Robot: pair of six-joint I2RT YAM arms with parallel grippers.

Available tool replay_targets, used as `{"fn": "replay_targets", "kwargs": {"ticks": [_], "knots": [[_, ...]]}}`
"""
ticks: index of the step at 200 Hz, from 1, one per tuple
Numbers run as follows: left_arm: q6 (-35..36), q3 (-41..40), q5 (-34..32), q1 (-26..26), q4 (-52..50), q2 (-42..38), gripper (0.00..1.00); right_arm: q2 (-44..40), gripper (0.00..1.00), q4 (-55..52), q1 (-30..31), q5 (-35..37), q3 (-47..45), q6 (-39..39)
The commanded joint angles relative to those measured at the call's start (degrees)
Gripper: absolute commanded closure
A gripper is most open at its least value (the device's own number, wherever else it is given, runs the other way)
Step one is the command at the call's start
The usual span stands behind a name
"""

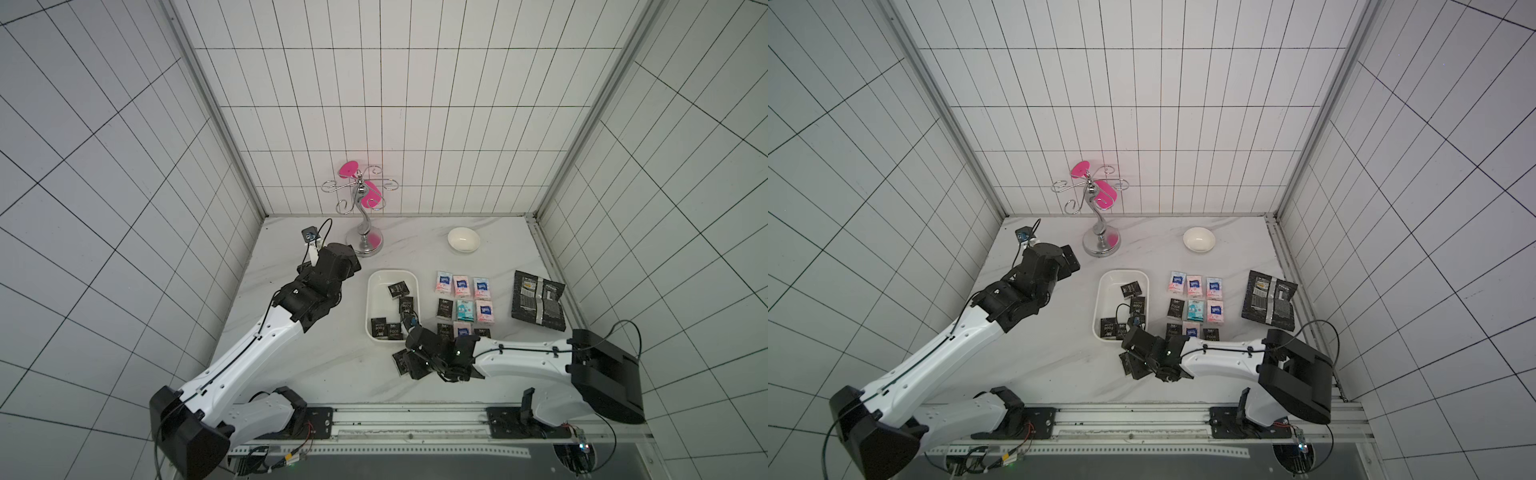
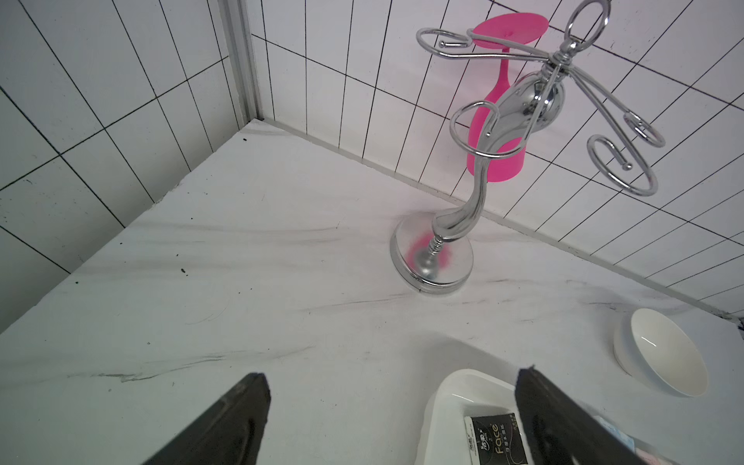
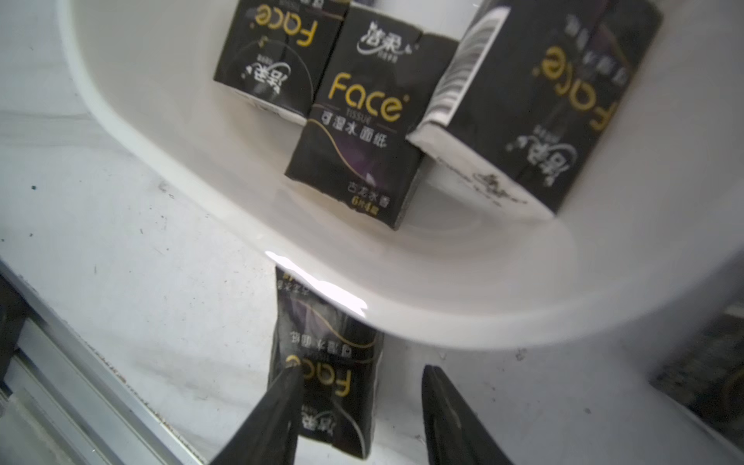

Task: Take the pocket tissues out of the storage box
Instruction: Move the pocket tissues to the center of the board.

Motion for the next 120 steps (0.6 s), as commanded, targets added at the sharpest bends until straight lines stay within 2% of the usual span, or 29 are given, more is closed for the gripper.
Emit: {"fn": "replay_targets", "kwargs": {"ticks": [1,22,67,120], "knots": [[0.64,1.07,-1.18,-0.16,-0.28,-0.45,0.02,2.15,0.5,0.21,0.24,0.67,2.7,-0.73],[0.75,0.81,-1.34,-0.16,-0.35,-0.53,0.01,3.38,0.55,0.35,0.1,0.78,2.82,-0.21],[0.8,0.89,-1.2,-0.08,-0.09,-0.31,0.01,3.03,0.75,-0.46,-0.36,-0.59,1.01,1.75],[0.76,1.45,-0.51,-0.08,0.84,0.62,0.02,-3.48,0.83,-5.52,-1.05,2.07,-3.85,6.93]]}}
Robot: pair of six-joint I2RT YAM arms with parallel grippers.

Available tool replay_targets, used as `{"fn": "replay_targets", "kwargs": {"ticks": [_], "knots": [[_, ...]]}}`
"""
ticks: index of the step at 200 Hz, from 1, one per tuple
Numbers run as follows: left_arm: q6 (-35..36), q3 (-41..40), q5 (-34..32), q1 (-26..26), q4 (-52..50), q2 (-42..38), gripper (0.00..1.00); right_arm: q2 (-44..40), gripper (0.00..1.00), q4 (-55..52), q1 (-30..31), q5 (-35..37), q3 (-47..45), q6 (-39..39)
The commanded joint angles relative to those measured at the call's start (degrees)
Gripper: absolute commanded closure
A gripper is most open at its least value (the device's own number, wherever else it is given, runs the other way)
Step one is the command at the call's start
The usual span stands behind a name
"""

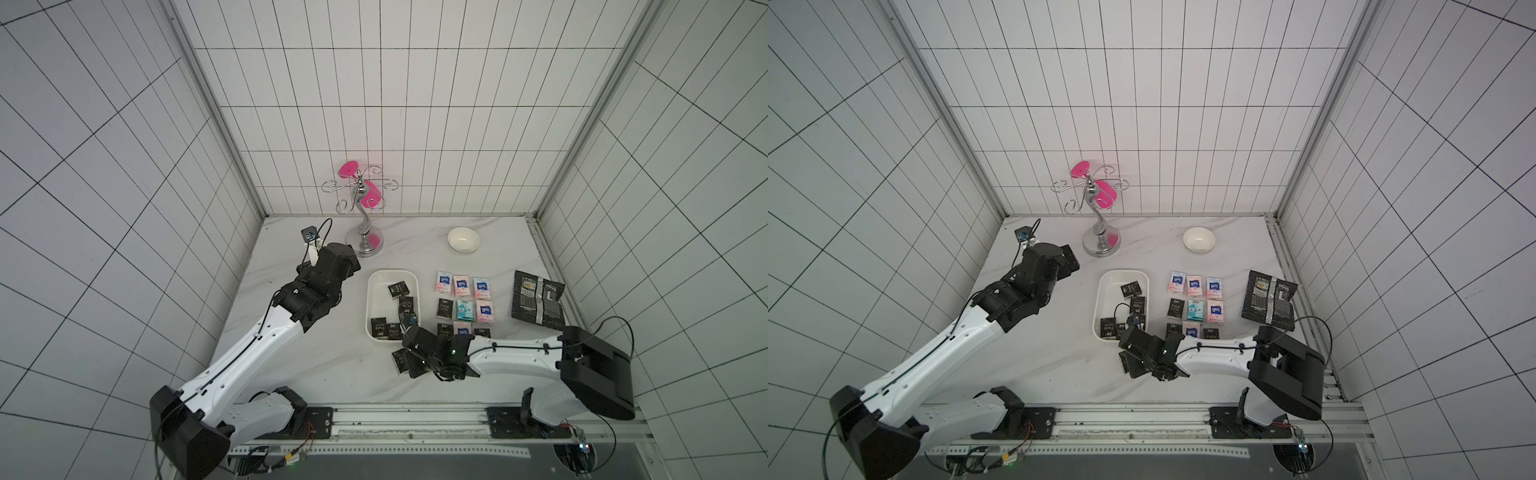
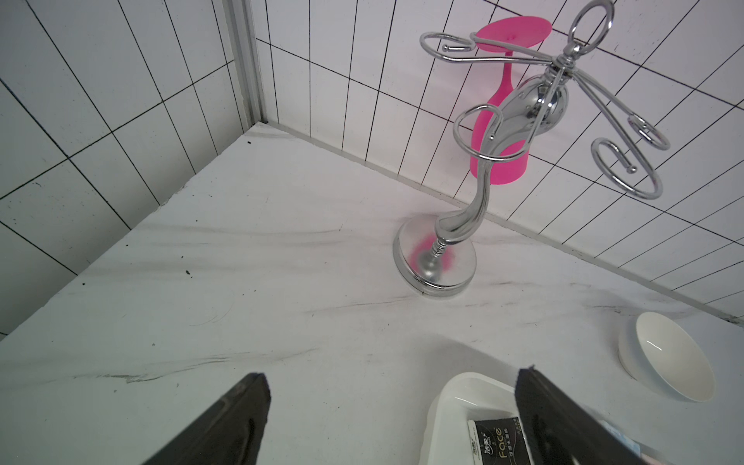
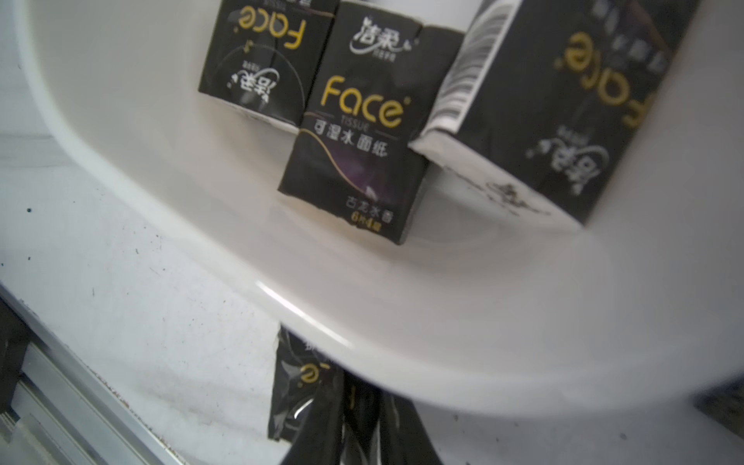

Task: Take the pocket tissues out of the storage box
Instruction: Move the pocket tissues to the center of the board.

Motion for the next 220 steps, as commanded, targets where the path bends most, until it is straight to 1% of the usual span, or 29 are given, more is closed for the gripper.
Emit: {"fn": "replay_targets", "kwargs": {"ticks": [1,29,47,51,64,104,129,165,179,192,220], "knots": [[0.58,1.43,0.14,-0.08,0.79,0.58,0.01,-3.93,0.83,-6.37,-0.64,2.49,-3.61,3.54],[0.75,1.99,0.45,-0.16,1.12,1.35,0.02,-9.18,0.85,-8.8,-1.25,4.42,-6.61,6.37],[0.75,2.04,0.64,-0.25,1.32,1.58,0.01,-11.8,0.85,-12.12,-1.92,5.8,-7.87,7.76],[0.71,2.03,0.67,-0.25,1.43,1.64,0.02,-12.37,0.85,-13.02,-2.07,6.34,-8.17,9.29],[0.75,2.03,0.74,-0.34,1.56,1.8,0.02,-14.59,0.85,-15.33,-3.18,7.42,-9.42,10.81],[0.92,2.04,0.76,-0.34,2.0,2.07,0.02,-21.37,0.85,-19.22,-6.29,7.84,-12.88,13.68],[0.93,2.12,1.01,-0.34,2.36,2.42,0.02,-22.85,0.84,-20.46,-6.77,7.98,-13.45,14.71],[0.81,2.3,1.33,-0.34,2.57,2.97,0.02,-22.1,0.84,-20.72,-6.79,7.43,-12.87,15.75],[0.93,2.25,1.16,-0.32,2.54,2.97,0.01,-22.15,0.82,-20.72,-6.83,7.41,-12.35,15.66],[0.93,2.3,1.17,-0.34,2.53,2.97,0.01,-22.53,0.76,-21.53,-6.79,7.9,-11.4,15.42],[0.93,2.21,1.26,-0.34,2.66,2.97,0.02,-24.76,0.69,-25.14,-6.79,9.85,-8.39,13.83]]}}
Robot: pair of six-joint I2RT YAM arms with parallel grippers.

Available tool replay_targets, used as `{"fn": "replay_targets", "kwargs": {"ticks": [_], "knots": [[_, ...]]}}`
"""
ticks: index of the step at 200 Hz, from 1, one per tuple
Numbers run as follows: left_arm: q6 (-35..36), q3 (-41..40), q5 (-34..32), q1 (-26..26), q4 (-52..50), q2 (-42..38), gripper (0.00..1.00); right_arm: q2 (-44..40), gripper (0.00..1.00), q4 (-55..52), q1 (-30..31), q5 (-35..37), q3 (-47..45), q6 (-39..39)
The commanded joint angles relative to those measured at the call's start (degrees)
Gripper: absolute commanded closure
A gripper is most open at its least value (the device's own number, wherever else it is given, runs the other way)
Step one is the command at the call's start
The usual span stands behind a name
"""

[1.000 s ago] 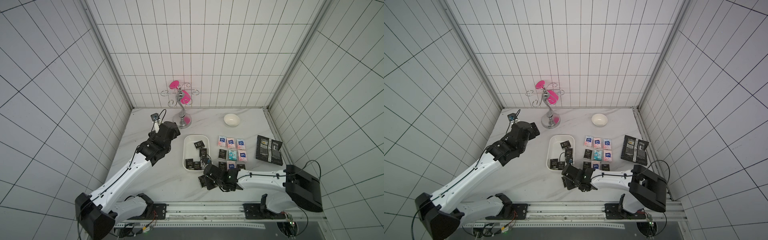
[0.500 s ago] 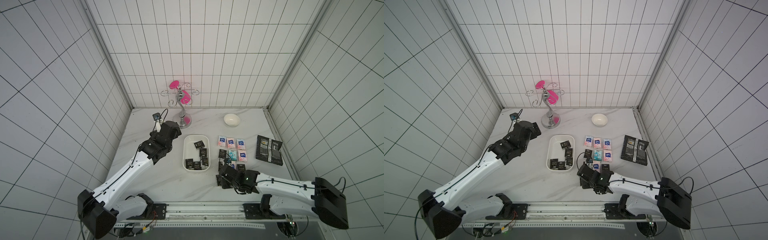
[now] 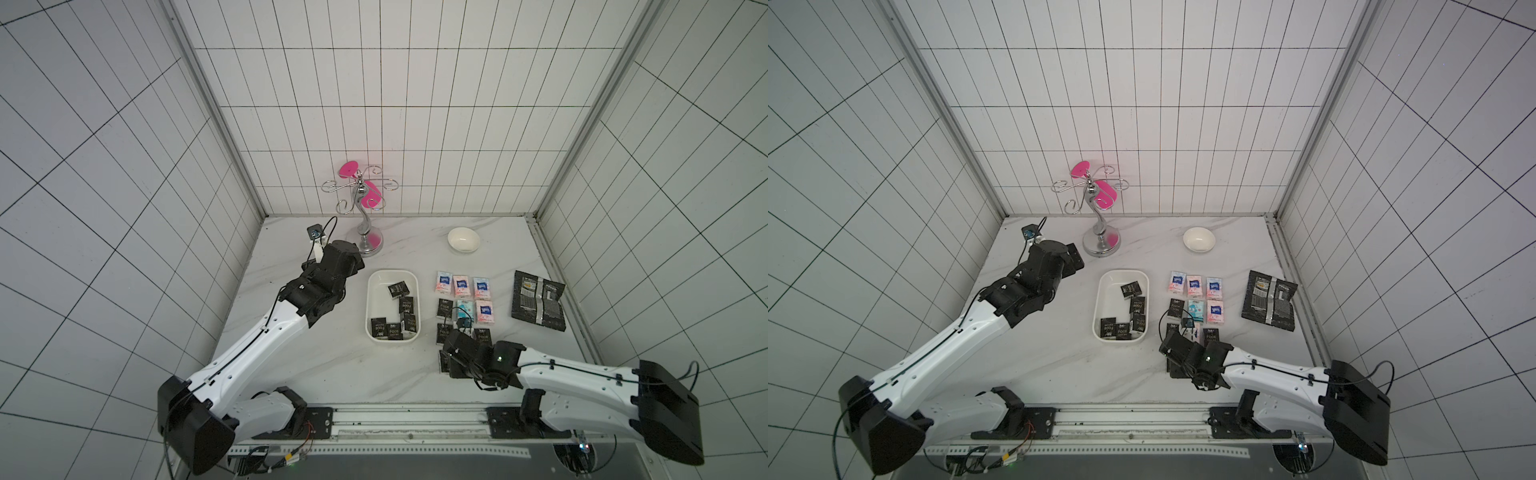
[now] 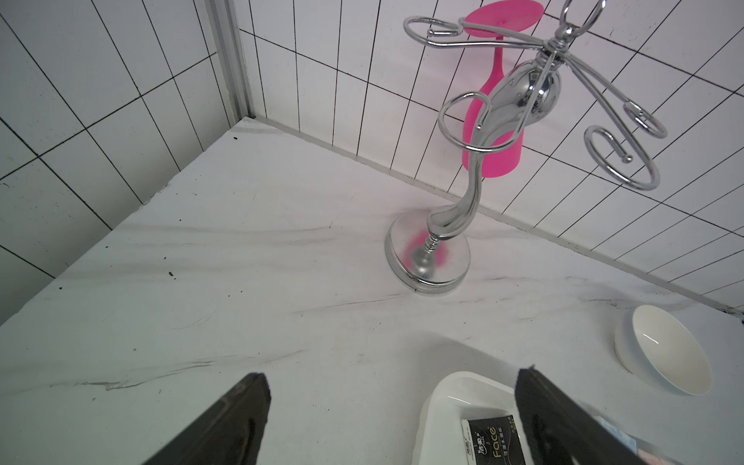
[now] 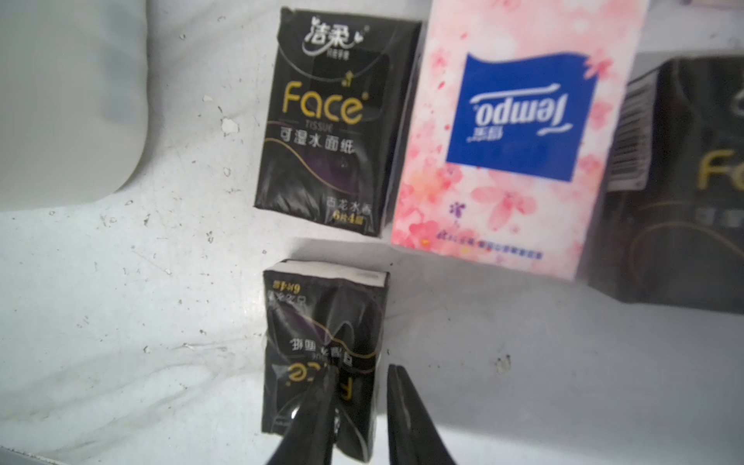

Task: Take the pocket tissues out of the storage box
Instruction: Move the pocket tissues to the center of the board, then pick up the pocket tissues from the storage box.

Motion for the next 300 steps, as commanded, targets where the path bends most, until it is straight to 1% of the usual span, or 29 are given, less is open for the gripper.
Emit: {"fn": "replay_targets", "kwargs": {"ticks": [1,25,46,61,82,102,121,142,165,183,218,235,267,300], "knots": [[0.54,1.36,0.2,-0.23,1.18,0.31,0.02,-2.19,0.69,-5.52,-0.45,2.87,3.58,-0.95],[0.45,1.27,0.28,-0.23,1.31,0.64,0.02,-3.79,0.67,-8.81,-0.54,5.56,7.54,-3.25],[0.43,1.14,0.3,-0.23,1.21,0.94,0.02,-2.75,0.65,-10.83,-0.76,8.35,12.13,-6.33],[0.36,1.01,0.29,-0.23,1.22,1.05,0.02,0.15,0.63,-10.84,-1.51,9.69,16.0,-10.92],[0.01,0.84,0.41,-0.23,1.16,1.27,0.02,6.61,0.61,-9.05,-2.69,11.05,23.22,-17.21],[-0.32,0.83,0.34,-0.31,0.58,1.38,0.02,12.71,0.6,-4.69,-5.16,8.6,29.77,-22.65],[-0.56,0.71,0.25,-0.23,0.04,1.1,0.01,18.46,0.6,0.07,-9.03,3.09,34.72,-25.68],[-0.61,0.65,0.18,-0.32,-0.61,0.47,0.02,24.97,0.6,4.32,-12.96,-3.57,39.68,-26.54],[-0.49,0.43,-0.39,-0.41,-1.08,-0.31,0.01,32.44,0.58,5.92,-14.67,-7.92,46.27,-26.24],[-0.43,0.31,-0.55,-0.3,-1.34,-0.86,0.02,38.23,0.57,6.34,-15.57,-9.91,50.93,-24.89],[-0.22,0.48,-0.29,-0.36,-1.68,-1.31,0.02,47.1,0.55,5.09,-16.26,-9.52,57.42,-24.2],[-0.04,0.0,-0.46,-0.36,-1.62,-2.11,0.02,50.17,0.54,3.87,-16.82,-9.17,59.11,-23.67],[0.42,-0.84,-1.0,-0.01,-1.57,-3.4,0.02,52.85,0.53,2.38,-17.31,-6.08,60.05,-23.37],[0.36,-0.75,-0.59,0.03,-1.75,-3.78,0.02,55.2,0.51,1.21,-17.7,-4.84,62.29,-23.23]]}}
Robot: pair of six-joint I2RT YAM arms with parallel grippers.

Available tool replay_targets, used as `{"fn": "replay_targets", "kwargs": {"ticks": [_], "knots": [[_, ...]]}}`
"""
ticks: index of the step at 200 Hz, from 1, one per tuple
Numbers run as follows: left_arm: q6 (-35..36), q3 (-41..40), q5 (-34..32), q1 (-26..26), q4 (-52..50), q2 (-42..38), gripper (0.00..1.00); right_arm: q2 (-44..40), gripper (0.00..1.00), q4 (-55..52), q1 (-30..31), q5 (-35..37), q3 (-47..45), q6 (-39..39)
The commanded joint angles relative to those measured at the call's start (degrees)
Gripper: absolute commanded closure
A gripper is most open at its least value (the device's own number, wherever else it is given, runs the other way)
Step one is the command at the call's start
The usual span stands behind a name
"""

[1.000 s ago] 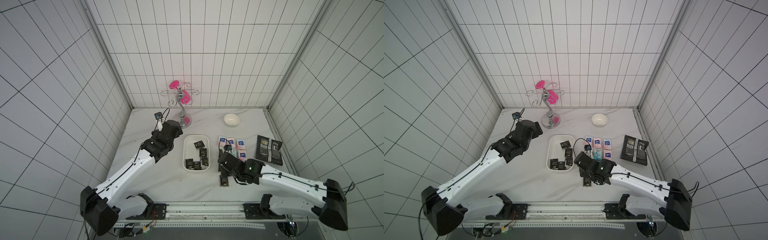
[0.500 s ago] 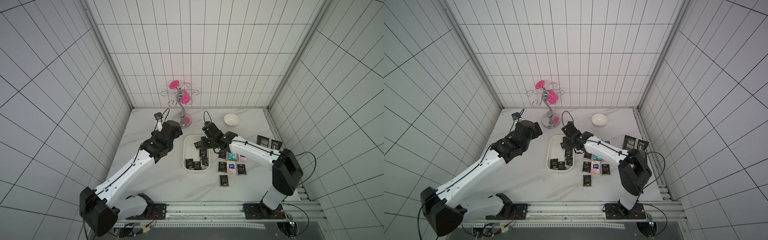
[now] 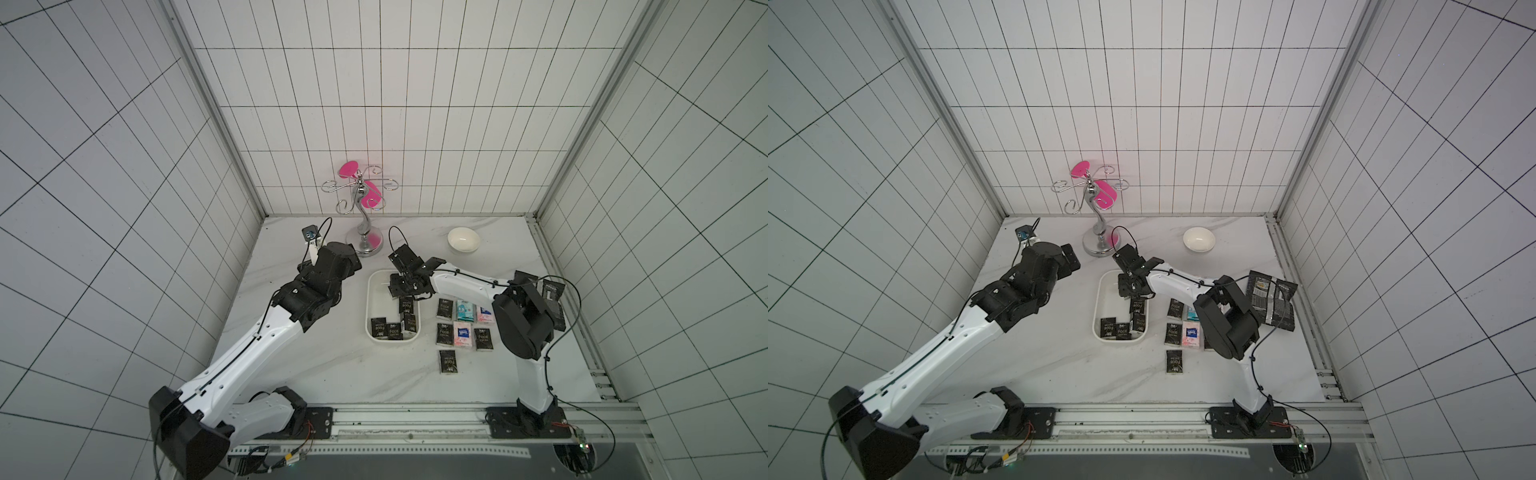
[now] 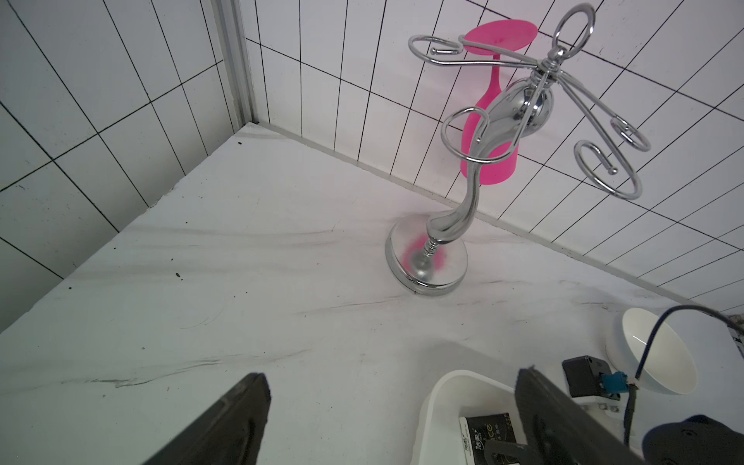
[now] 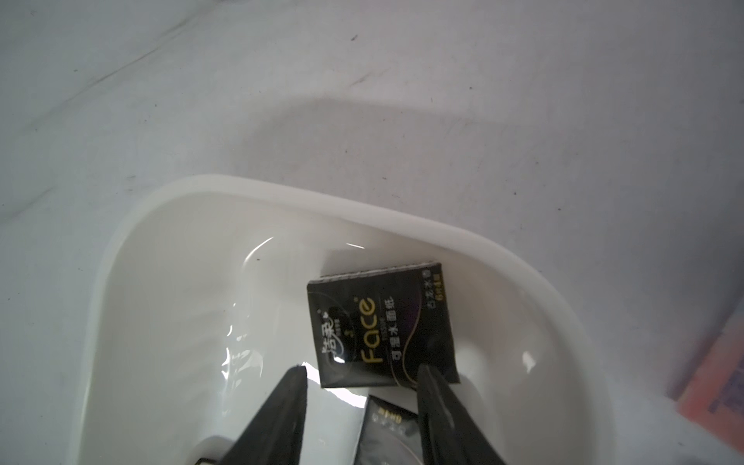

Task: Take the pocket tissues out of the storage box
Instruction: Pick up the pocket tissues from the storage box.

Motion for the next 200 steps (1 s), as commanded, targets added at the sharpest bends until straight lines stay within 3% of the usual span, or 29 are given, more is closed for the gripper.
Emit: {"fn": "replay_targets", "kwargs": {"ticks": [1,96,200], "knots": [[0.43,-0.49,-0.44,0.12,-0.43,-0.96,0.01,2.0,0.51,-2.22,-0.57,2.43,4.68,0.58],[0.51,-0.4,-0.76,0.12,-1.14,-2.32,0.02,5.75,0.48,-5.12,-1.85,5.84,8.35,1.1],[0.64,0.04,-1.11,0.03,-2.1,-3.52,0.02,9.74,0.46,-7.62,-2.74,4.04,12.52,1.52]]}}
